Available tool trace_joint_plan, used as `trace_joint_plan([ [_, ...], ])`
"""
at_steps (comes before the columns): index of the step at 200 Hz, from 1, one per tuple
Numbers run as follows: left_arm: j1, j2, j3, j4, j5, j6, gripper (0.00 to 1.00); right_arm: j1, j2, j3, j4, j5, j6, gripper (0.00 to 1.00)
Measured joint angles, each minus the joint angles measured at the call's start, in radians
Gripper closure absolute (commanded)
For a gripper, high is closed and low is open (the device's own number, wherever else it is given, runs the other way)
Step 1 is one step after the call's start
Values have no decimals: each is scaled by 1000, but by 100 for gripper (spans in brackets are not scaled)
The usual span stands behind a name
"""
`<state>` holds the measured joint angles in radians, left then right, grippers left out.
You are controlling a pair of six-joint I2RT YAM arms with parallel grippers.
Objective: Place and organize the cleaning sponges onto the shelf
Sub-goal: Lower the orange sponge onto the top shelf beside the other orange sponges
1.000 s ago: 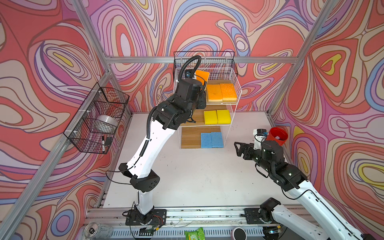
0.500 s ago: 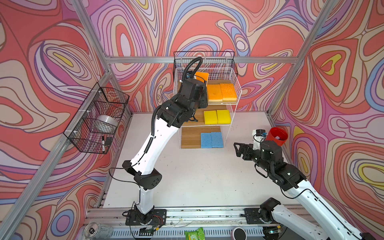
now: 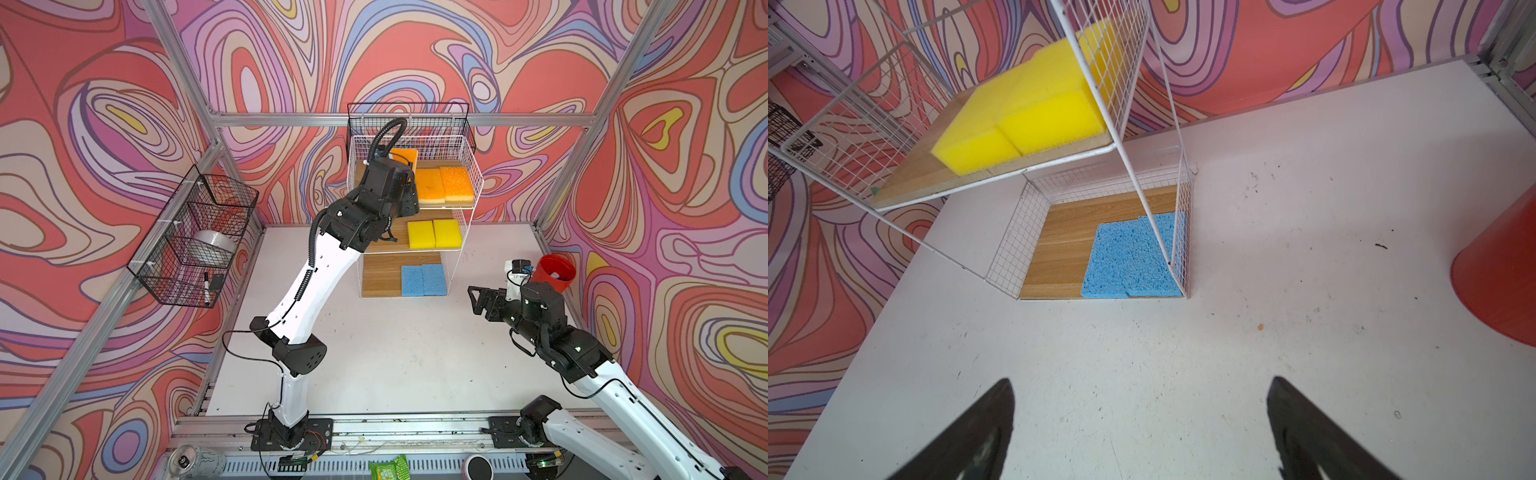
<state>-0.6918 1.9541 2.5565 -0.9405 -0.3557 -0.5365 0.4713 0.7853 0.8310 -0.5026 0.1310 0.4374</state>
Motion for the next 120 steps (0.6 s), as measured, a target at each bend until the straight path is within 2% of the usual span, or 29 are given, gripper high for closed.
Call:
trace_joint_plan([
  [40,0,0,0,7,0,0,16,0,-2,-2,0,0,-1,2],
  [120,21,-11,-41,48,9,1,18,0,-4,-3,0,0,-3,2],
])
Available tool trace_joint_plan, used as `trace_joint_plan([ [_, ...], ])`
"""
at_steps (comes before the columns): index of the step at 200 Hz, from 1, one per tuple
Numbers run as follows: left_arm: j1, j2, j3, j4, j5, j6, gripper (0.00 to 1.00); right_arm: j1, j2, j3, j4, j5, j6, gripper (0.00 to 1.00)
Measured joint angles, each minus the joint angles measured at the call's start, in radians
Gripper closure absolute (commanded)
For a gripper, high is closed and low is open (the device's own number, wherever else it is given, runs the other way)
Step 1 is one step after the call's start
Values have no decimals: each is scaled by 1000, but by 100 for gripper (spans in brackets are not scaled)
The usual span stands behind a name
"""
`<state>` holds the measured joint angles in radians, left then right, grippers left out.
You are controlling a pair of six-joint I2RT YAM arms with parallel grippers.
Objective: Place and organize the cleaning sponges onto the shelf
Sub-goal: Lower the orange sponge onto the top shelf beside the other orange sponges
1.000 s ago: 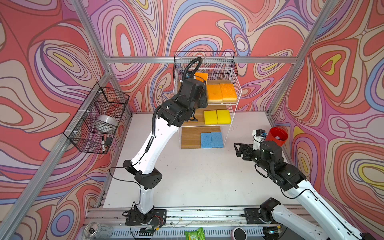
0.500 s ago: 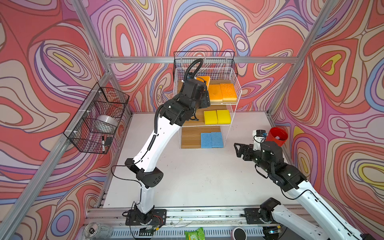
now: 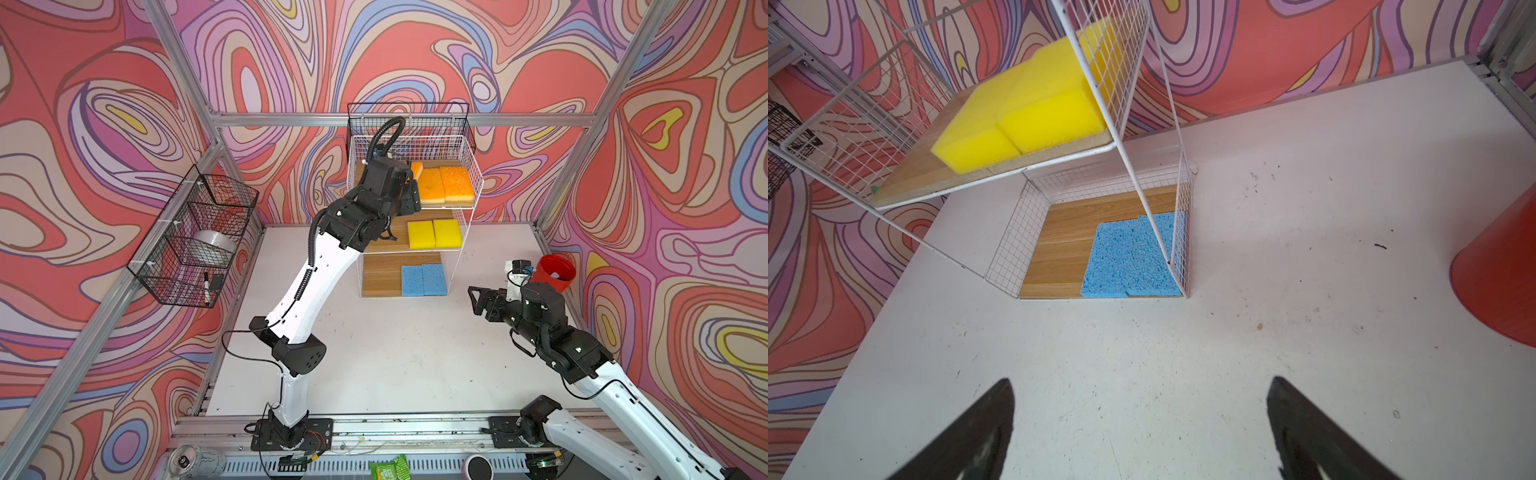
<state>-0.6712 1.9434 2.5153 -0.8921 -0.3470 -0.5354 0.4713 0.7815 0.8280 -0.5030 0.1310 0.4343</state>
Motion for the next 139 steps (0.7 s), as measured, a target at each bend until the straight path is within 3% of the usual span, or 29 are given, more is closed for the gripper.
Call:
trace_joint_plan([
  [27,31,-37,-66,54,58,0,19,0,-1,-2,0,0,0,2],
  [63,47,-59,-109,89,112,1,27,0,0,-2,0,0,-3,2],
  [94,48,-61,-126,113,130,2,36,0,2,-2,0,0,-5,2],
  [139,49,-111,-211,156,120,-4,42,0,2,-2,-1,0,-8,2],
])
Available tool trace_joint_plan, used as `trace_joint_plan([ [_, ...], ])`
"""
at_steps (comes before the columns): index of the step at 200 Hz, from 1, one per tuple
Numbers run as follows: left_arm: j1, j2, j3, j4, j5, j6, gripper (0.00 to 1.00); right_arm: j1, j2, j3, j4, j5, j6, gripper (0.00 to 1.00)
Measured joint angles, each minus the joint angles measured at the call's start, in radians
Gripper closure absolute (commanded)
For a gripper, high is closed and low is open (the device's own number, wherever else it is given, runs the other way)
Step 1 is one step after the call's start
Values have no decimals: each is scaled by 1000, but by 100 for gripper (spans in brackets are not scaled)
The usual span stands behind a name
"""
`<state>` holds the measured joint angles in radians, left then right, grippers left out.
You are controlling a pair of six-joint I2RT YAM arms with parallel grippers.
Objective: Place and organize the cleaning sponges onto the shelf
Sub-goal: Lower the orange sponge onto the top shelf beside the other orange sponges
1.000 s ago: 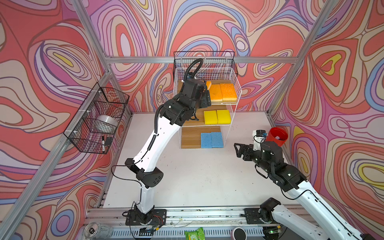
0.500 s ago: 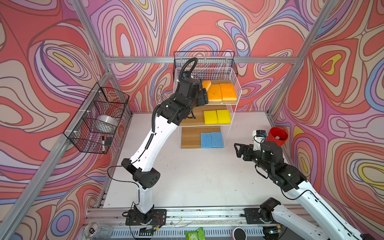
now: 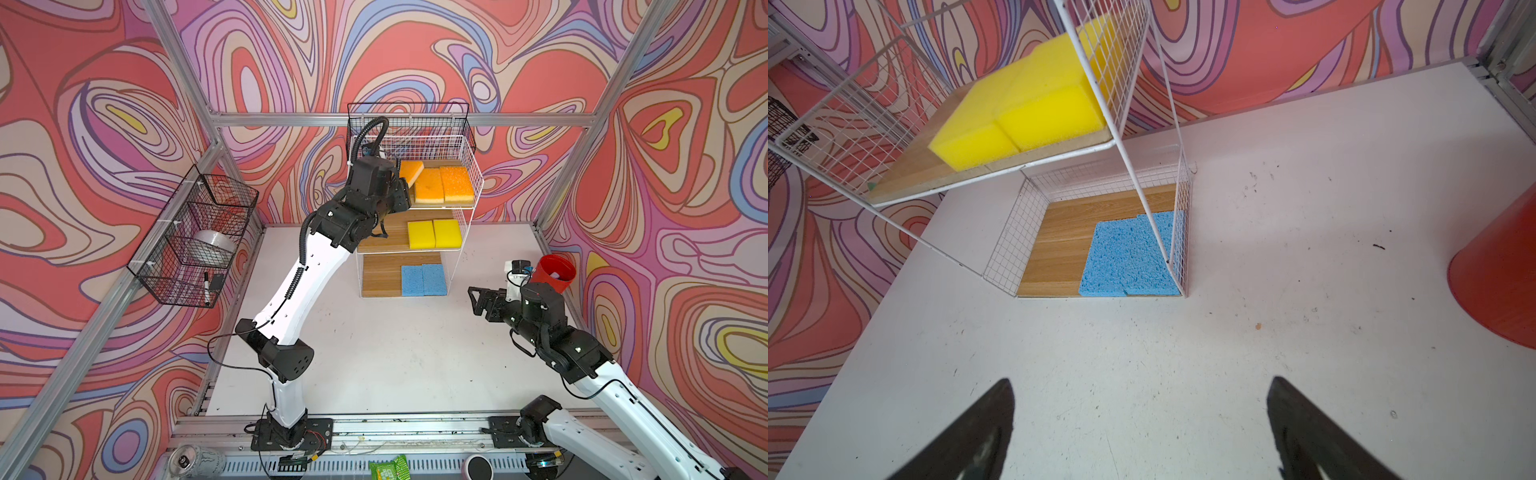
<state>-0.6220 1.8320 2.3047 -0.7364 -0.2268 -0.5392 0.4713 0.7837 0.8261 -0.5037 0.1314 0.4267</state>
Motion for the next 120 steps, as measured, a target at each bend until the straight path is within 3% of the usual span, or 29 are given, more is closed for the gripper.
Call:
trace_joint_plan([
  [120,-1,-91,-143,63,-149,-62,45,0,1,0,-2,-1,0,2],
])
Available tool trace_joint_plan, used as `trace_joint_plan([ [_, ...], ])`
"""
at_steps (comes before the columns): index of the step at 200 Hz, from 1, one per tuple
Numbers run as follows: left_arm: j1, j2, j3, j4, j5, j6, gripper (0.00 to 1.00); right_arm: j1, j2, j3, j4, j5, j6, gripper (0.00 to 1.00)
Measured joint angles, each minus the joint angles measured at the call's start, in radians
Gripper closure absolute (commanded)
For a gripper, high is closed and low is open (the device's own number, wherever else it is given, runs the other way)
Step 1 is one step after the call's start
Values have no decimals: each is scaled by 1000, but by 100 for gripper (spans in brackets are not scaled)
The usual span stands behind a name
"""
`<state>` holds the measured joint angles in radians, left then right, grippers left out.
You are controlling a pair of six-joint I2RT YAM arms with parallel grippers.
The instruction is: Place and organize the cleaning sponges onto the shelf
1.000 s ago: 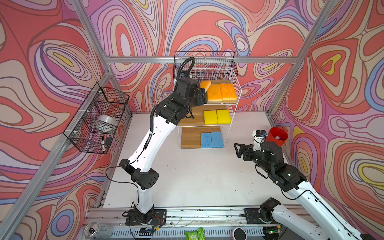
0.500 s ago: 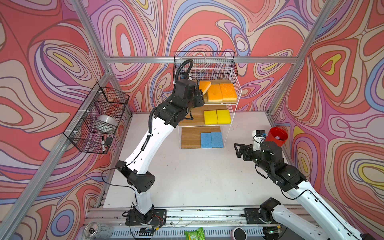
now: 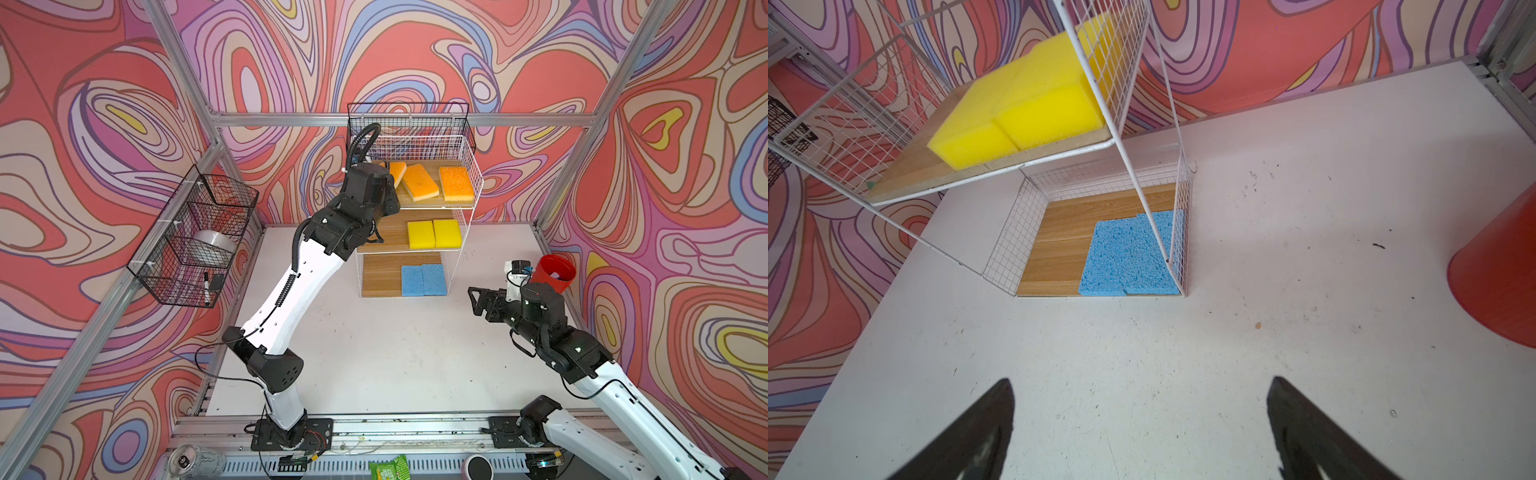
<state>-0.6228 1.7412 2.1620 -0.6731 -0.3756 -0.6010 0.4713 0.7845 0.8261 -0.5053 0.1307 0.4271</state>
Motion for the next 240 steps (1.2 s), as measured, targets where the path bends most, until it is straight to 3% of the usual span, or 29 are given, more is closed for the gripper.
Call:
trace_joint_plan([
  [34,0,-14,-28,41,21,-7,45,0,6,0,0,0,0,2],
  [67,0,65,116,11,77,-18,46,0,6,0,0,0,0,2],
  [134,0,126,169,-18,122,-61,49,0,0,-1,-6,1,0,2],
  [185,-1,230,316,-39,222,-69,51,0,-10,-2,-8,1,0,2],
  [240,-8,225,309,-38,212,-68,46,0,-10,-4,-8,1,0,2],
])
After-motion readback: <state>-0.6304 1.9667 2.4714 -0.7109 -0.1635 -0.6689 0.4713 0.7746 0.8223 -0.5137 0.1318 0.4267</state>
